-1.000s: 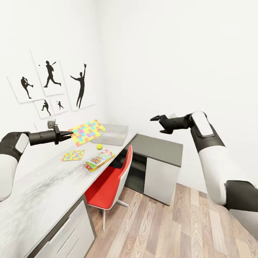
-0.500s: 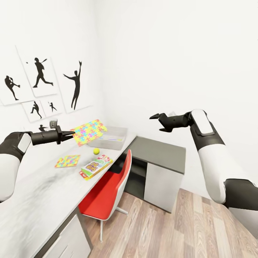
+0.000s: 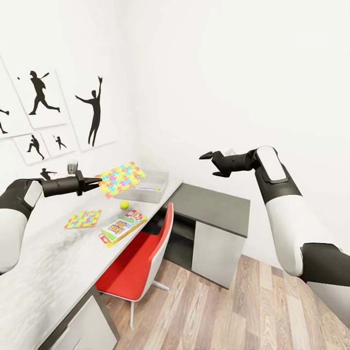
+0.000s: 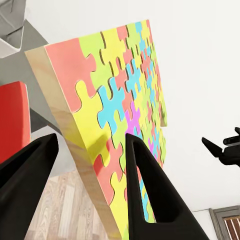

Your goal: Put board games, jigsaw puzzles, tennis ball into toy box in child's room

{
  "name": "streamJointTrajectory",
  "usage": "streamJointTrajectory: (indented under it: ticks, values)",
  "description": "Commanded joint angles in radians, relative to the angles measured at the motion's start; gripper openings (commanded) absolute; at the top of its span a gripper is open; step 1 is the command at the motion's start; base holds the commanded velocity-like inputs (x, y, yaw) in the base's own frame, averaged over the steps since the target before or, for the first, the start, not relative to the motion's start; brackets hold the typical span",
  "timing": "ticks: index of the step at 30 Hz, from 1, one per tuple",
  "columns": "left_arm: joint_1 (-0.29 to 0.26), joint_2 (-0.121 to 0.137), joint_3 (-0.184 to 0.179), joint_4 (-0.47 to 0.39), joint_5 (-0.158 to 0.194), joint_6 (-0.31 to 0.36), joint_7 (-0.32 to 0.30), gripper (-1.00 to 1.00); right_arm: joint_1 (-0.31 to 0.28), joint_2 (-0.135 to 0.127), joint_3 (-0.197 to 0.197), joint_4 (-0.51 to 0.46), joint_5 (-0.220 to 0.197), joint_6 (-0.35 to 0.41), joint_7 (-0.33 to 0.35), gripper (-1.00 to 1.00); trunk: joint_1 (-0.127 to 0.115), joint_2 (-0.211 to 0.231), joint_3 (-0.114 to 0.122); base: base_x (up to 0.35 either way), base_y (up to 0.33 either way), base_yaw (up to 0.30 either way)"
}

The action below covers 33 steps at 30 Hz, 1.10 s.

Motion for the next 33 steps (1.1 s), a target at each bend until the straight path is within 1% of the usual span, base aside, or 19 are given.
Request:
streamJointTrajectory:
  ticks: [1,9,17,25,28,33]
  values:
    - [-0.001,0.0,0.002,0.001,0.002,0.005,0.0,-1.0,-0.001,0.001,-0.001,-0.001,-0.011,0.002,-0.01,1.0,0.001,-0.002,-0.004,0.003,-0.039,0.0]
    - [-0.001,0.0,0.002,0.001,0.002,0.005,0.0,-1.0,0.0,0.001,-0.001,-0.001,-0.011,0.002,-0.008,1.0,0.001,-0.002,-0.017,0.002,-0.017,0.0]
    - [-0.001,0.0,0.003,0.001,0.002,0.005,0.0,-1.0,0.0,0.001,-0.001,-0.001,-0.011,0.002,-0.006,1.0,0.001,-0.002,-0.03,0.08,-0.035,0.017]
    - [-0.001,0.0,0.003,0.001,0.002,0.005,0.0,-1.0,0.0,0.006,0.001,-0.001,-0.011,0.002,-0.006,1.0,0.001,-0.002,-0.033,0.03,-0.032,0.224]
    - [-0.001,0.0,0.003,0.001,0.002,0.005,0.0,-1.0,0.001,0.013,0.001,-0.001,-0.009,0.002,-0.008,1.0,0.001,-0.002,-0.032,0.071,-0.055,0.273]
    - [-0.001,0.0,0.004,0.001,0.002,0.005,0.0,-1.0,0.002,0.015,0.001,-0.001,-0.008,0.002,-0.008,1.0,0.001,-0.002,-0.027,0.09,-0.069,0.239]
